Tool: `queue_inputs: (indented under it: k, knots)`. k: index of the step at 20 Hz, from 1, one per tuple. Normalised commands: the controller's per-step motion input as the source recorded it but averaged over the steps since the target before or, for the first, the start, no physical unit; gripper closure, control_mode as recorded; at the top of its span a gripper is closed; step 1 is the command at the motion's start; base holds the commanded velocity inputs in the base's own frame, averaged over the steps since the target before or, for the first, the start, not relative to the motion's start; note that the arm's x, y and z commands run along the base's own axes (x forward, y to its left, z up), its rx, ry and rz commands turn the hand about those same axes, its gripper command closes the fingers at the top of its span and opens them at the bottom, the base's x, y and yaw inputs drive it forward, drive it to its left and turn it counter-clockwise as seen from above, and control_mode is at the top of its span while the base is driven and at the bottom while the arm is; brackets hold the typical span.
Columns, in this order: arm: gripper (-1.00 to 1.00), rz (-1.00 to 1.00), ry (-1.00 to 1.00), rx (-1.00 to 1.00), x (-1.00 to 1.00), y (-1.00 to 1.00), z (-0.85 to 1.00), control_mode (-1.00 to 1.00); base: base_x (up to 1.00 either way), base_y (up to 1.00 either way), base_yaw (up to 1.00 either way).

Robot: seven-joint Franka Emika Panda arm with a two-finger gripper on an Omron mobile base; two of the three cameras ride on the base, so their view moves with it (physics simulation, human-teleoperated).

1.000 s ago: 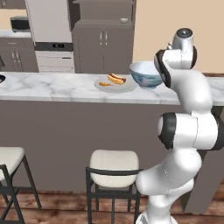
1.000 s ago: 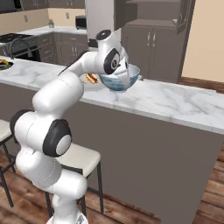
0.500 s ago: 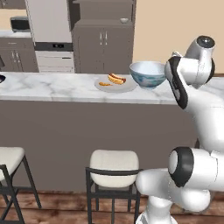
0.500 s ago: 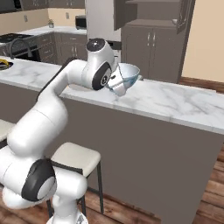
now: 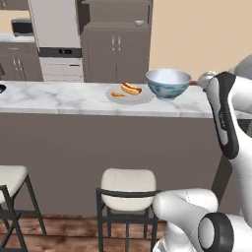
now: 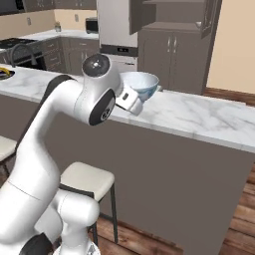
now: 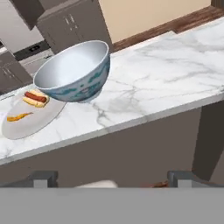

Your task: Take the smaller bowl and place it next to the appetizer plate on the dining counter , and place the larger bowl next to the plate with cooked food.

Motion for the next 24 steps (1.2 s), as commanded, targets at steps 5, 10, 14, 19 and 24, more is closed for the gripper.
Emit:
queue_inputs:
  k: [5, 10, 14, 19, 24]
  knots:
    - [-1.00, 0.50, 0.00, -0.43, -0.86, 0.24, 0.40, -1.00, 0.00, 0.00, 0.00]
    - [-1.00, 0.34, -0.01, -0.31, -0.38, 0.25, 0.21, -1.00, 0.00, 0.00, 0.00]
    - [-1.00, 0.27, 0.00, -0.28, -0.19, 0.44, 0.01, -1.00, 0.00, 0.00, 0.00]
    - [-1.00, 0.21, -0.02, -0.25, -0.29, 0.37, 0.00, -1.00, 0.00, 0.00, 0.00]
    - [-1.00, 0.21, -0.01, -0.21, -0.25, 0.25, 0.00, -1.00, 0.00, 0.00, 0.00]
